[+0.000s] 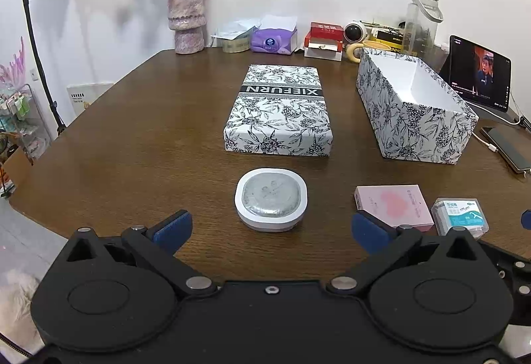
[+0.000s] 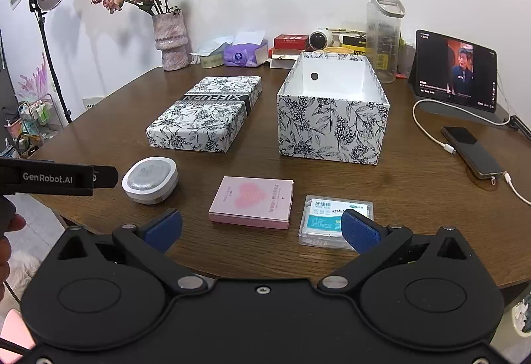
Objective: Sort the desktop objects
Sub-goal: 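Move the left tool toward the white round compact case, then close the left gripper on the white round compact case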
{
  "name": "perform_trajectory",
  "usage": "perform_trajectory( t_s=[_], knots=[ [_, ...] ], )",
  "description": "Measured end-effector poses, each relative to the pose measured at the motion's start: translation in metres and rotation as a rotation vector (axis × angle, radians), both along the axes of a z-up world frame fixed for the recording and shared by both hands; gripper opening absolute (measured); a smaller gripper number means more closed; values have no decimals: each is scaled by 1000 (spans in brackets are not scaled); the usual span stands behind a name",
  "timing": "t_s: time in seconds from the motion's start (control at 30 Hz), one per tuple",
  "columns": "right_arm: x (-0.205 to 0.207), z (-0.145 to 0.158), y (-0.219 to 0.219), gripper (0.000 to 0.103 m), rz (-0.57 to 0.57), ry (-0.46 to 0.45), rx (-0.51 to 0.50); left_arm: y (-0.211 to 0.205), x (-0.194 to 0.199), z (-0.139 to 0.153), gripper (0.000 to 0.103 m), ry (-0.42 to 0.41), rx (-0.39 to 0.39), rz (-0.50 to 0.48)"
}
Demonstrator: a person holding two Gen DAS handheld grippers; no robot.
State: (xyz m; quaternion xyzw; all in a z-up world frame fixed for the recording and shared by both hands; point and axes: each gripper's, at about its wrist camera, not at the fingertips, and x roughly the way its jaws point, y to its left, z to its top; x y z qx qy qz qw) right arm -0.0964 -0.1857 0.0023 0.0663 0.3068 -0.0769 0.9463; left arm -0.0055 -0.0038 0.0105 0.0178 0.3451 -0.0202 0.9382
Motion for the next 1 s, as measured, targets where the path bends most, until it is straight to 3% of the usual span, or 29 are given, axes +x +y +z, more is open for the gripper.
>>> perform_trajectory(
  t_s=[0.4,0.67,1.0],
  knots=[
    [4,-1,-1,103,3,9,3,-3,4,-2,103,11,13,-11],
    [7,-2,-4,103,17,13,-5,-5,20,-7,103,65,-3,-12],
    [14,-4,-16,103,55,17,-18,-23,67,-26,103,106,82,-38]
  ],
)
